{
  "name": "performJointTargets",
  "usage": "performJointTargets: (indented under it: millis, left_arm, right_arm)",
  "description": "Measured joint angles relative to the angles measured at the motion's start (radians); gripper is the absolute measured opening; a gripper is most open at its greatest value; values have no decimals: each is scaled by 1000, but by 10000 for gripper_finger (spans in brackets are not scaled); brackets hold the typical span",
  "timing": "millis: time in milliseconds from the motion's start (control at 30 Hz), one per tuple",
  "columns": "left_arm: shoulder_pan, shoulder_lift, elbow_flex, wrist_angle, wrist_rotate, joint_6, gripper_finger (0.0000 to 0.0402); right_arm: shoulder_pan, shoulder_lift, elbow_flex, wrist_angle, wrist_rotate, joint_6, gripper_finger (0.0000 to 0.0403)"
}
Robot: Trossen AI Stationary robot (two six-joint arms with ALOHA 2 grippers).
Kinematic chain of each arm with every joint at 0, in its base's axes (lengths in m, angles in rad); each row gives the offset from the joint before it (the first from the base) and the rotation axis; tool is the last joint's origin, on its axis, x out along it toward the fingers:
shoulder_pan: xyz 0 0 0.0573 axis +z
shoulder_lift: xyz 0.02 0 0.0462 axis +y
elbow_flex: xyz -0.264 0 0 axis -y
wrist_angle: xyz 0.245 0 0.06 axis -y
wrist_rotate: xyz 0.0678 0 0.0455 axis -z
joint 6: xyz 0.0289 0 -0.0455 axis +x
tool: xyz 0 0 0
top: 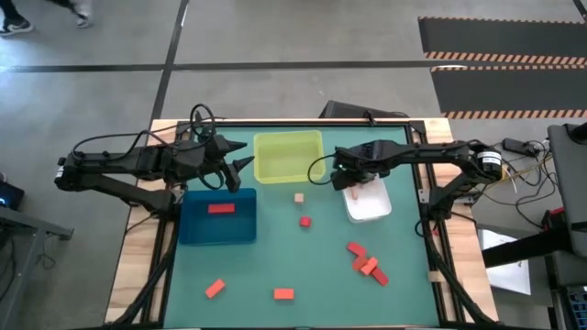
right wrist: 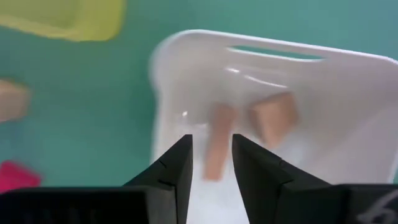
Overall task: Sort & place blocks by color
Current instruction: Put the orange block into the yellow bin
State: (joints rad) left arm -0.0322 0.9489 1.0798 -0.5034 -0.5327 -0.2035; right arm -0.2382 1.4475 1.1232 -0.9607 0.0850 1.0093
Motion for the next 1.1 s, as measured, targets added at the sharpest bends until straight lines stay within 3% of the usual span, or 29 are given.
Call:
performJointTargets:
  millis: [300,833,967,1100]
  left_arm:
    - [0,0,0,0,1,-1,193]
    - [0,0,0,0,1,0,193]
    - [0,0,0,2,1,0,193]
    - [0,0,0,43,2,-1,193]
  right_arm:
    - [36,0,138,1,-109,-40,93]
    - [212,0,302,8,-325,21,113]
    - [265,0,302,4,-400,-106,120]
    - [354,0,299,-40,-472,-369,126]
